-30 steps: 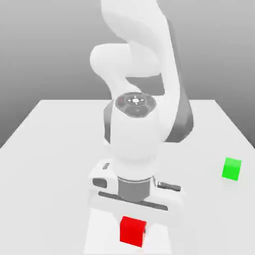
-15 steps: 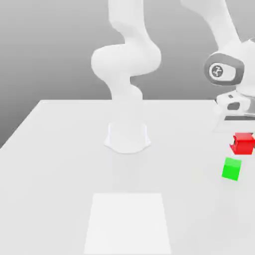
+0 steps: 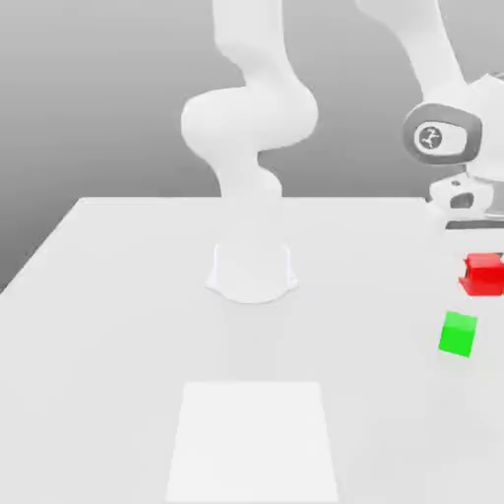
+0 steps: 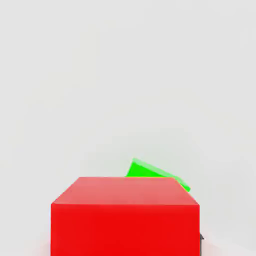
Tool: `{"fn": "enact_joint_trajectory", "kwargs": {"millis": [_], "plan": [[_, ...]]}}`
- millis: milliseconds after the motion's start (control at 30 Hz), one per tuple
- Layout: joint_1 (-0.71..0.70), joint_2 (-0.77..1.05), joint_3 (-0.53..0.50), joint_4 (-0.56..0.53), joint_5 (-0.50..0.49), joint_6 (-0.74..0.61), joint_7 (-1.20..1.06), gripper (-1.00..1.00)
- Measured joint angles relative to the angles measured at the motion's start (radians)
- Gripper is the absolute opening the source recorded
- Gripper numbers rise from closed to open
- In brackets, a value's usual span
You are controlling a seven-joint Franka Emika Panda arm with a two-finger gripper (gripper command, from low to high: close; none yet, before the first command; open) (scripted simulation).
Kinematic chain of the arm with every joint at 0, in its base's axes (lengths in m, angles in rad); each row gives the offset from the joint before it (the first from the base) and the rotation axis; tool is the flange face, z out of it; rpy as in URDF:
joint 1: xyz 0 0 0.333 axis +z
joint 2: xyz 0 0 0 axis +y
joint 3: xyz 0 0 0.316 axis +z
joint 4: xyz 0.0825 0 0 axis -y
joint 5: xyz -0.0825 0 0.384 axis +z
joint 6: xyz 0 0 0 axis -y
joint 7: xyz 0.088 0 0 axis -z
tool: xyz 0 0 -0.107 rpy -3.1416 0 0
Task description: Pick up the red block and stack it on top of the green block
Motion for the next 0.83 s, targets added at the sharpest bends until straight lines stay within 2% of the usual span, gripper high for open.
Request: {"fn": "enact_joint_trajectory", "kwargs": {"millis": [367, 800, 833], "plan": [[-0.022, 0.080, -0.004, 0.003, -0.132, 0.060, 0.094, -1.00], [-0.002, 0.220, -0.069, 0.007, -0.298, 0.129, 0.215, -1.00], [0.000, 0.226, -0.072, 0.007, -0.303, 0.132, 0.218, 1.00]]}}
